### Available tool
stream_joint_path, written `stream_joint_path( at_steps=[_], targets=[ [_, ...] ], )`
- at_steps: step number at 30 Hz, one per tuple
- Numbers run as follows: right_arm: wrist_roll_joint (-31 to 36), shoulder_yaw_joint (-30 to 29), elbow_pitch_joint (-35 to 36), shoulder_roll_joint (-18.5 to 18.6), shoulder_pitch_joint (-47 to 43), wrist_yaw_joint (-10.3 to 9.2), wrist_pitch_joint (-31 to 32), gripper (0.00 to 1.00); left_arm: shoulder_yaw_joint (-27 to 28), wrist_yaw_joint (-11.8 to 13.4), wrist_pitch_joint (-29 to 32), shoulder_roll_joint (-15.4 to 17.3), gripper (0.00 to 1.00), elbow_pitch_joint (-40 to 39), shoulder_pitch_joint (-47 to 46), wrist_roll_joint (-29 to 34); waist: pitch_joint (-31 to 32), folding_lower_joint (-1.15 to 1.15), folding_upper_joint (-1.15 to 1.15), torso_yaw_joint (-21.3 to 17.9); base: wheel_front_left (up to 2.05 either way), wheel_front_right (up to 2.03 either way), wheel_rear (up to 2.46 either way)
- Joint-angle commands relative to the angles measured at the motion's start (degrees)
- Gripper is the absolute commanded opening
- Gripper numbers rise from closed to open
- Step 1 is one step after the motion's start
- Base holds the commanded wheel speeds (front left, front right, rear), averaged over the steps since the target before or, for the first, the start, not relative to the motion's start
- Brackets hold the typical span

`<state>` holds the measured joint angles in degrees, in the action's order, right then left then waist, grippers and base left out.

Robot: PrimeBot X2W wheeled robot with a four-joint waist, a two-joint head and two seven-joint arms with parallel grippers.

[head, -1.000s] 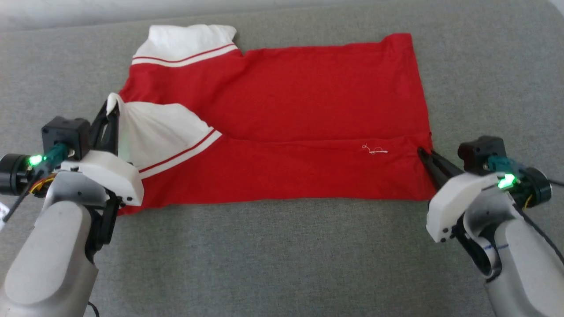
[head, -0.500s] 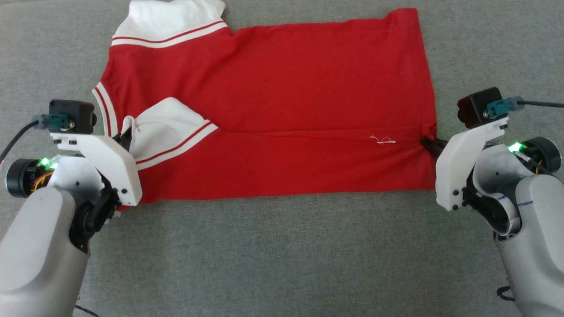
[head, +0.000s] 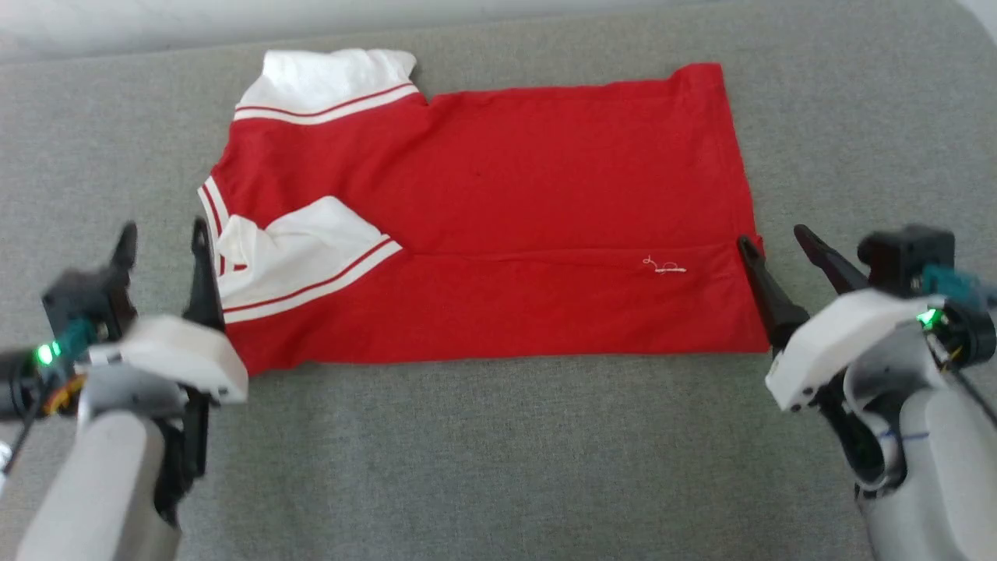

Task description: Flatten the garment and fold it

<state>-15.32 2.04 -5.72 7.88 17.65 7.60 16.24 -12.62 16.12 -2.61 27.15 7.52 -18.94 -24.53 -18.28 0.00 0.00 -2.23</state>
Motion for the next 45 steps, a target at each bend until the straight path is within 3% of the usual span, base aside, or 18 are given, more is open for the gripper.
stream_joint_path(
  at_steps=[1,5,13,24,25,26,27,29,35,42,45],
  targets=[
    [0.91,-0.19,0.66,-0.53,-1.32,-0.11,-2.68,1.00,0.21,0.62,-0.86,-0.51,1.00,-0.66,1.94,0.12,2.10,0.00,0.00,-0.08,0.00,0.00,0.00],
    [2.43,-0.21,1.56,-2.59,-5.64,-0.11,-13.38,1.00,0.93,2.35,-2.60,-2.55,1.00,-3.38,8.07,-1.60,3.80,0.00,0.00,-0.53,0.00,0.00,0.00],
    [4.45,-0.66,2.77,-4.56,-9.99,-0.11,-26.13,1.00,2.90,5.59,2.67,-3.83,1.00,-3.87,15.31,-6.05,5.19,0.00,0.00,-1.40,0.00,0.00,0.00],
    [5.06,0.45,4.29,-4.98,-10.47,-0.11,-29.91,1.00,2.37,7.25,21.31,-2.64,1.00,-1.07,12.77,-12.91,4.05,0.00,0.00,-3.17,0.00,0.00,0.00],
    [5.19,0.71,4.26,-4.99,-10.38,-0.11,-29.98,1.00,1.97,6.88,23.35,-2.36,0.71,-1.11,12.60,-13.64,3.98,0.00,0.00,-3.38,0.00,0.00,0.00],
    [5.31,0.91,4.25,-4.99,-10.28,-0.11,-30.04,1.00,1.64,6.47,25.20,-2.14,0.16,-1.31,12.51,-14.42,3.93,0.00,0.00,-3.57,0.00,0.00,0.00],
    [5.54,1.05,4.16,-4.99,-10.23,-0.11,-30.06,1.00,1.40,6.07,26.42,-1.80,0.00,-1.67,12.40,-14.88,3.89,0.00,0.00,-3.71,0.00,0.00,0.00],
    [5.84,1.11,3.87,-4.99,-10.19,-0.11,-29.90,1.00,1.46,5.76,26.95,-1.18,0.00,-2.56,12.25,-15.03,3.84,0.00,0.00,-3.91,0.00,0.00,0.00],
    [4.71,-0.60,1.43,-5.00,-9.64,-0.11,-25.22,1.00,1.92,5.49,24.57,-0.88,0.00,-3.85,12.43,-14.43,3.89,0.00,0.00,-3.50,0.00,0.00,0.00],
    [-0.41,-2.76,-5.12,-5.00,-6.57,-0.11,-3.15,1.00,1.10,4.46,22.43,-1.42,0.00,-4.18,11.72,-13.82,3.12,0.00,0.00,-1.87,0.00,0.00,0.00],
    [1.16,-2.54,-5.55,-5.00,-4.95,-0.11,6.40,1.00,0.51,3.93,21.98,-1.70,0.00,-4.22,10.98,-13.63,2.46,0.00,0.00,-1.13,0.00,0.00,0.00]
  ],
)
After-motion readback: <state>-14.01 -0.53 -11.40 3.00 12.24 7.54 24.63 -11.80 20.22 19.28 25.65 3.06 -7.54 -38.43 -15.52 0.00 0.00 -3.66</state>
